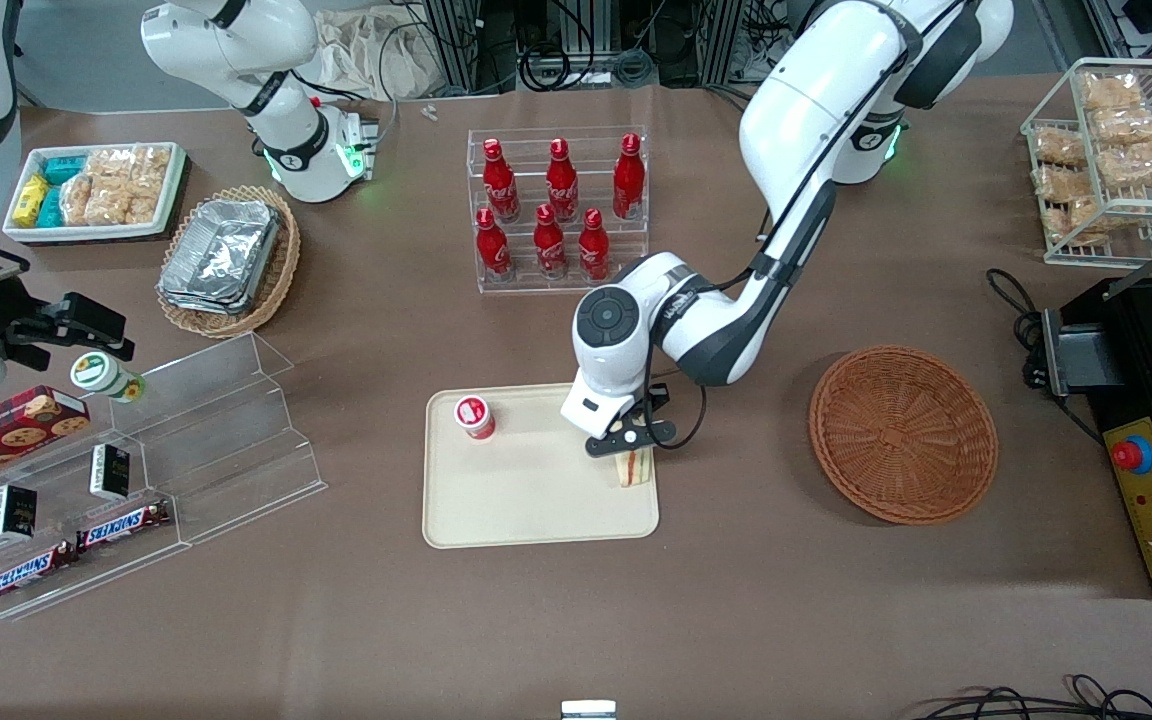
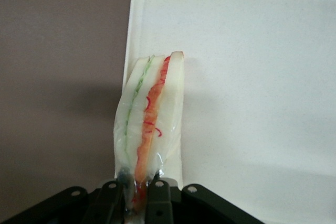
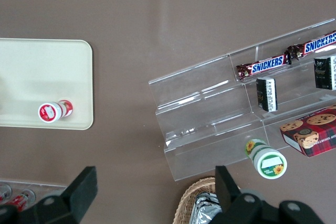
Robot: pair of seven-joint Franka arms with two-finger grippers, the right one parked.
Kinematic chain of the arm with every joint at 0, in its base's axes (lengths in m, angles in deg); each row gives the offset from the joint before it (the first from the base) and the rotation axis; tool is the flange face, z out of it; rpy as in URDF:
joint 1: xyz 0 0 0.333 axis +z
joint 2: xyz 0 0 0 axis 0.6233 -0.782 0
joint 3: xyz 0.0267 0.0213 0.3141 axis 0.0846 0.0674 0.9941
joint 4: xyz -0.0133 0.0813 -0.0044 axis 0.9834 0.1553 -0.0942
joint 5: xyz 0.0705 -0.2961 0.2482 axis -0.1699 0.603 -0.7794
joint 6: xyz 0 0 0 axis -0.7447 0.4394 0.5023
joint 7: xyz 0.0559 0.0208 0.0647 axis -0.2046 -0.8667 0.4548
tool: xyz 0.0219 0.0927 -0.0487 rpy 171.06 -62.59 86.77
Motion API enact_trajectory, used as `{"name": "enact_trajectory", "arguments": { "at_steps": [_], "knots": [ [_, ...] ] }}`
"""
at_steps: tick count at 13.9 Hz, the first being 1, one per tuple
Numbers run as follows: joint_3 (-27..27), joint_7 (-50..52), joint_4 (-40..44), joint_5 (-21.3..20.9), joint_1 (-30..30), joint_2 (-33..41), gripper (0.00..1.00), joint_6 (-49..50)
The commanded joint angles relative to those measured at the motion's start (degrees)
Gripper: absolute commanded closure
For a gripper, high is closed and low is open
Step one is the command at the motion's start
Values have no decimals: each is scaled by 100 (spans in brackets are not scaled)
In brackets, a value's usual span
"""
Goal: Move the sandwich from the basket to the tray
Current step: 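Lower the sandwich onto the cream tray beside the red-capped cup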
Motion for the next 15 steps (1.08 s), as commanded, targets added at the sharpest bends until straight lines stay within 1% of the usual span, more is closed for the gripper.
{"name": "enact_trajectory", "arguments": {
  "at_steps": [1,2,3,4,8,9,11,12,13,15],
  "knots": [
    [74,45,194,-290,-112,-182,79,-106],
    [74,46,194,-291,-112,-191,62,-97],
    [74,72,202,-247,-103,-200,7,-97],
    [74,63,202,-281,-103,-183,0,-89],
    [74,81,255,-194,-24,133,0,218],
    [83,81,264,-72,28,273,0,419],
    [57,11,264,244,317,668,0,771],
    [56,-207,255,428,441,948,0,956],
    [91,-488,255,665,529,1160,0,1288],
    [74,-1426,255,1122,1107,1530,0,1843]
  ]
}}
